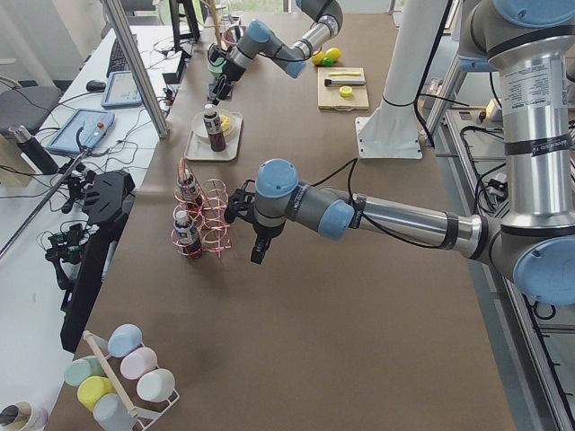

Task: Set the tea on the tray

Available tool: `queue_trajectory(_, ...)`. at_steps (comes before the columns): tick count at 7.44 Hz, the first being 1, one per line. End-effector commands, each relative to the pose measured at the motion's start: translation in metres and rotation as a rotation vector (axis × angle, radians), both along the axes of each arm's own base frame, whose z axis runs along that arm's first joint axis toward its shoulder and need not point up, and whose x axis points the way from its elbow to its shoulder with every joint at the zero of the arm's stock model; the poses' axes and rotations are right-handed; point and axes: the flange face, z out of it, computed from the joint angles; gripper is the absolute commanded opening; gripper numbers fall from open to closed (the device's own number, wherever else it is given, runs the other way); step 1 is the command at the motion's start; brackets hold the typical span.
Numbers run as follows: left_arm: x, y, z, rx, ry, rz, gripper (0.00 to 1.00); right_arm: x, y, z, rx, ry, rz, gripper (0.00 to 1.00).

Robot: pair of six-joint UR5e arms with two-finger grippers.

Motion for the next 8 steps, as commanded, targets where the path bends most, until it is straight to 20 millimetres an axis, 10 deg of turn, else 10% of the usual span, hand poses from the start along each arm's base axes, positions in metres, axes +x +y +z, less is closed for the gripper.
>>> queue_trajectory(1, -0.046, 0.011, 0.032, -0.061, -0.055, 0.086, 0.99, 0.076, 0.003, 0.106, -0.231, 0.016, -0.027, 1.00)
queue_trajectory(5, -0.081, -0.031, 0.011, -0.161, -0.213, 0.091, 0.99, 0.269, 0.045, 0.231, -0.429, 0.181, -0.195, 0.99)
queue_trajectory(8, -0.081, -0.010, 0.070, -0.272, -0.213, 0.110, 0.99, 0.334, 0.122, 0.377, -0.597, 0.291, -0.222, 1.00)
